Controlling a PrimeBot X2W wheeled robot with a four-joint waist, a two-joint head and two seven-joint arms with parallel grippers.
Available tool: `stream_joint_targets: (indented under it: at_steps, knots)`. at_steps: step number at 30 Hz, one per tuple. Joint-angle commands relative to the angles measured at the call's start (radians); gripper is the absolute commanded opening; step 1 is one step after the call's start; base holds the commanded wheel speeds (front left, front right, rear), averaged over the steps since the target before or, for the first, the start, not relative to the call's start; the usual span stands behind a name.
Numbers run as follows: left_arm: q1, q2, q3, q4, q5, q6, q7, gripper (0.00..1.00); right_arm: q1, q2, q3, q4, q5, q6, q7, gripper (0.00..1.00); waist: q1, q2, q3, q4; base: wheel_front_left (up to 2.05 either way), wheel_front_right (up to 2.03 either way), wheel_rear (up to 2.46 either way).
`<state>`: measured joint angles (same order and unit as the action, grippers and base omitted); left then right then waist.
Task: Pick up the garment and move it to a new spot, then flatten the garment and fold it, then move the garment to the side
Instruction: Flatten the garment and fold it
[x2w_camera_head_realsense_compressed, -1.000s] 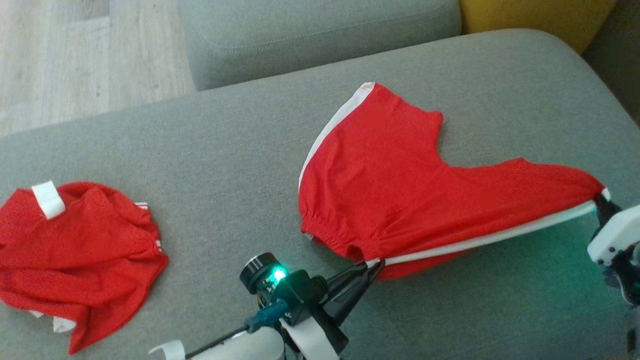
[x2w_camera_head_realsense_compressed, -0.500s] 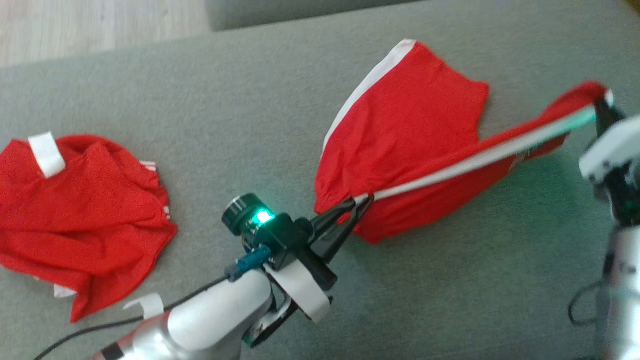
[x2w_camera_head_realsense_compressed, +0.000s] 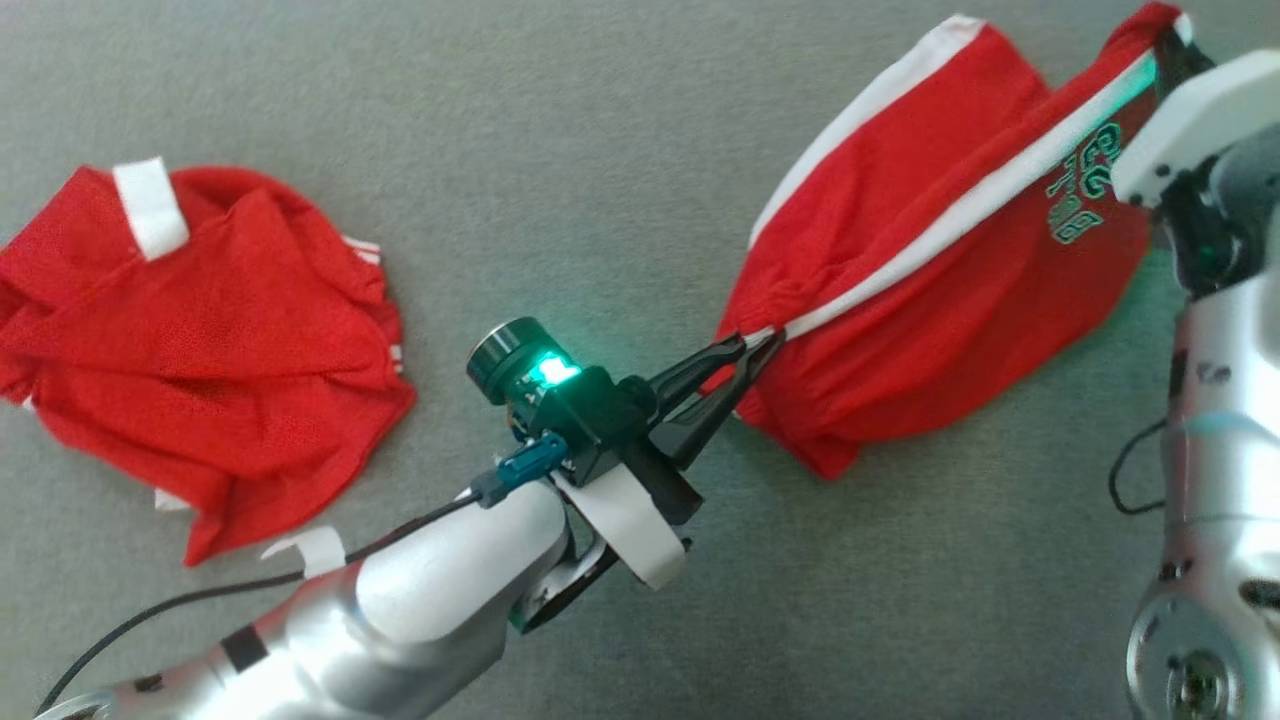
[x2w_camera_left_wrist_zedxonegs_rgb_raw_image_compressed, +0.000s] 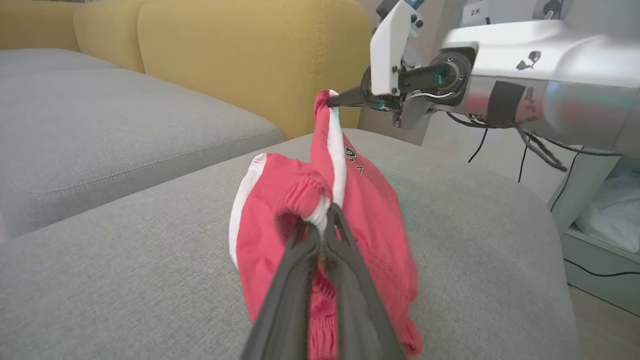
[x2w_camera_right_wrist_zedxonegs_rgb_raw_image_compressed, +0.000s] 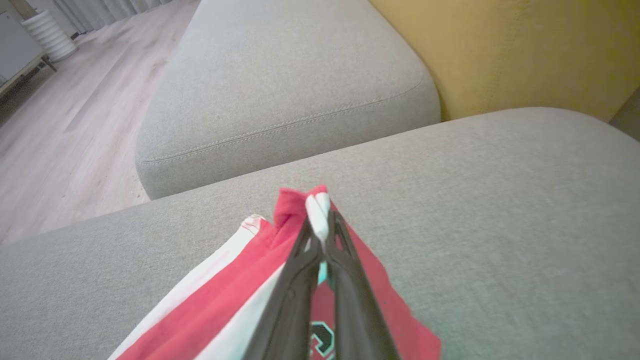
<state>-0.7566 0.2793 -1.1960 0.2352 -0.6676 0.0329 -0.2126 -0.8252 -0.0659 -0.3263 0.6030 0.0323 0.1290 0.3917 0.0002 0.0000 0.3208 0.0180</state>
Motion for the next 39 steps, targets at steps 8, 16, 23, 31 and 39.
stream_joint_targets:
  at_steps: [8, 16, 23, 31, 39]
  knots:
    - [-0.079, -0.033, 0.03, 0.009, 0.018, -0.027, -0.016, 0.0, -0.154, -0.018, 0.0, 0.132, -0.076, 0.002, -0.084, 0.0, -0.0002, 0.0, 0.069, 0.076, 0.0, 0.0, 0.0]
    - [-0.101, -0.064, 0.025, 0.035, 0.028, -0.041, -0.027, 0.0, -0.23, -0.041, -0.018, 0.255, -0.119, 0.002, -0.141, 0.0, -0.0002, 0.0, 0.103, 0.109, 0.0, 0.0, 0.0]
    - [-0.097, -0.076, 0.023, 0.052, 0.027, -0.049, -0.034, 0.0, -0.258, -0.048, -0.022, 0.35, -0.126, 0.002, -0.183, 0.0, -0.0002, 0.0, 0.108, 0.122, 0.0, 0.0, 0.0]
    - [-0.088, -0.072, 0.04, 0.076, 0.016, -0.029, -0.038, 1.0, -0.29, -0.049, -0.068, 0.418, -0.142, 0.002, -0.239, 1.0, -0.0002, 0.0, 0.09, 0.109, 0.0, 0.0, 0.0]
    - [-0.046, -0.041, 0.106, 0.074, -0.017, 0.008, -0.045, 1.0, -0.297, -0.032, -0.026, 0.46, -0.036, 0.002, -0.318, 1.0, -0.0002, 0.0, 0.003, 0.063, 0.0, 0.0, 0.0]
